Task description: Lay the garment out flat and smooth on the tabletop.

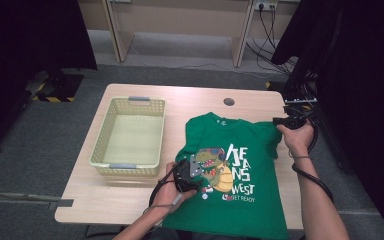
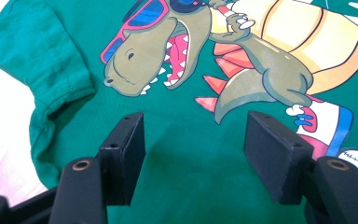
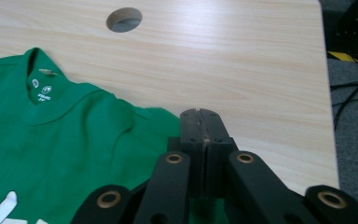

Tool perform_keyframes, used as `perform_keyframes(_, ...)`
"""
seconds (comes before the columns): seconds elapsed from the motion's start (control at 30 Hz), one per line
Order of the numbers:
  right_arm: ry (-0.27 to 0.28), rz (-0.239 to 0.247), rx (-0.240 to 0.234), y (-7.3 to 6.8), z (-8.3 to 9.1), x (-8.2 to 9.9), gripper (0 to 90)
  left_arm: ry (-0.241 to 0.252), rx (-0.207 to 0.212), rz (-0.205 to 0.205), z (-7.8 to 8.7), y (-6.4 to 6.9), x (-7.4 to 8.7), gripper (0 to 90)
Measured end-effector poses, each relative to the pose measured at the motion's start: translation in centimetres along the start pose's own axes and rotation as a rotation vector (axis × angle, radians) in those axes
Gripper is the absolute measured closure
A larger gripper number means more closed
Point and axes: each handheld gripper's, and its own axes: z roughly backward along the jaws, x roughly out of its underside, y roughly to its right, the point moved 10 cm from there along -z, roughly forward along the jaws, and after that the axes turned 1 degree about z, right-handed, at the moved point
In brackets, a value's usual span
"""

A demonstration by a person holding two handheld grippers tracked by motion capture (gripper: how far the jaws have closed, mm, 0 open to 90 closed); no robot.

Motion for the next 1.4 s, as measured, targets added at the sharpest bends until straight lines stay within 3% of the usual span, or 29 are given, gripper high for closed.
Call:
perform_keyframes(0.2, -0.011, -0.032, 0.023, 1.0, 0.1, 0.8, 89.2, -0.003, -0.001, -0.004, 0.0, 0.0, 0.0, 37.8)
perform_keyframes(0.33, -0.068, -0.021, 0.034, 1.2, -0.6, 1.9, 88.5, -0.005, -0.002, -0.004, 0.0, 0.0, 0.0, 37.8)
perform_keyframes(0.5, -0.155, 0.024, 0.051, 1.0, -1.6, 3.3, 73.8, -0.006, 0.002, -0.006, 0.1, 0.1, 0.0, 38.0)
perform_keyframes(0.7, -0.113, 0.021, 0.092, 1.4, -1.3, 3.1, 65.9, -0.006, 0.005, -0.006, 0.3, 0.2, 0.2, 37.9)
perform_keyframes(0.8, -0.111, 0.040, 0.077, 1.0, -0.9, 3.2, 65.3, -0.006, 0.006, -0.003, 0.3, 0.3, 0.2, 37.8)
perform_keyframes(1.03, -0.186, 0.088, 0.008, -0.8, -1.1, 5.7, 62.4, -0.004, 0.007, -0.004, 0.4, 0.4, 0.3, 37.9)
perform_keyframes(1.2, -0.234, 0.082, 0.015, -0.7, -1.9, 7.8, 61.7, -0.003, 0.009, -0.007, 0.4, 0.6, 0.3, 37.9)
perform_keyframes(1.4, -0.210, 0.078, 0.042, -0.1, -1.9, 8.4, 60.4, -0.001, 0.016, -0.009, 0.5, 0.9, 0.3, 37.9)
